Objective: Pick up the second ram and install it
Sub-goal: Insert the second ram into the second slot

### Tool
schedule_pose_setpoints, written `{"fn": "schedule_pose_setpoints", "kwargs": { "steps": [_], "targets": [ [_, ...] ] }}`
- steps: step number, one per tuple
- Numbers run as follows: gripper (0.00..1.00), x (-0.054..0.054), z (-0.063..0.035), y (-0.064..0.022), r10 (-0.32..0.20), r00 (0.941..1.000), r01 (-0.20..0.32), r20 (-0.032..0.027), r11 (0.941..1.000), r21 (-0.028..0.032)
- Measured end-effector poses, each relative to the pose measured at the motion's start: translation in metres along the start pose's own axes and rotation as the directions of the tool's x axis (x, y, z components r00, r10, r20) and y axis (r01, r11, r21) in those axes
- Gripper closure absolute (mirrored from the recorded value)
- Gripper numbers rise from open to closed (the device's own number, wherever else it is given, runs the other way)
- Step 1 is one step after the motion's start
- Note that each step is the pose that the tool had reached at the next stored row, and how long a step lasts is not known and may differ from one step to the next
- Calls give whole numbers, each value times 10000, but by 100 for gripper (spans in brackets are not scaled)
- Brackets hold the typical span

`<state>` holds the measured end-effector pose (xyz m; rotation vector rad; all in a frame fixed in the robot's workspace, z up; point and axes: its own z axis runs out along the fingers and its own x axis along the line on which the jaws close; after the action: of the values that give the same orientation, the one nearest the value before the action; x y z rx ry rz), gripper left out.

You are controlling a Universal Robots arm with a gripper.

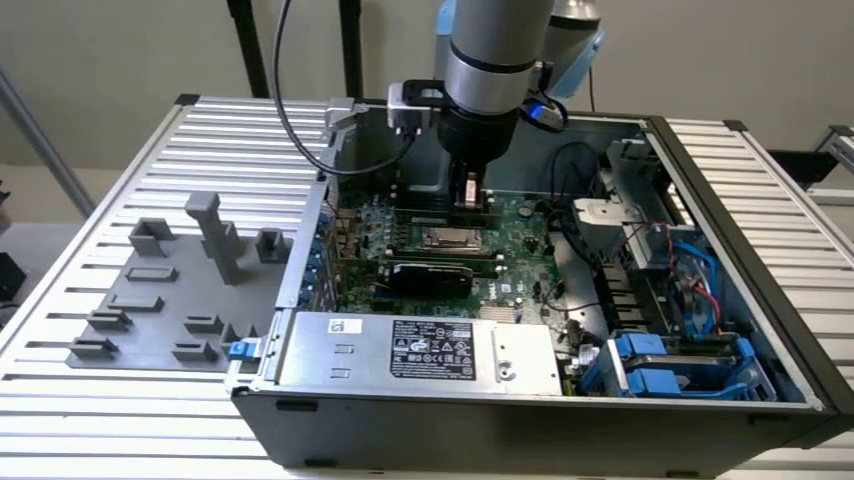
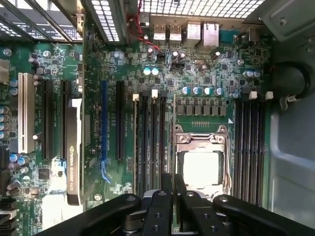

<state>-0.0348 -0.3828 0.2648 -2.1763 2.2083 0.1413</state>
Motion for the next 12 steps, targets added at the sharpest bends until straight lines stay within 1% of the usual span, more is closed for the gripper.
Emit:
{"fn": "schedule_pose_setpoints", "kwargs": {
  "steps": [3, 9, 12],
  "targets": [
    [100, 28, 38, -3, 1, 10000, -1, -24, 10000, 1],
    [100, 58, 114, -6, 5, 9999, -5, -108, 10000, 2],
    [100, 62, 144, -8, 5, 9999, -5, -129, 10000, 2]
  ]
}}
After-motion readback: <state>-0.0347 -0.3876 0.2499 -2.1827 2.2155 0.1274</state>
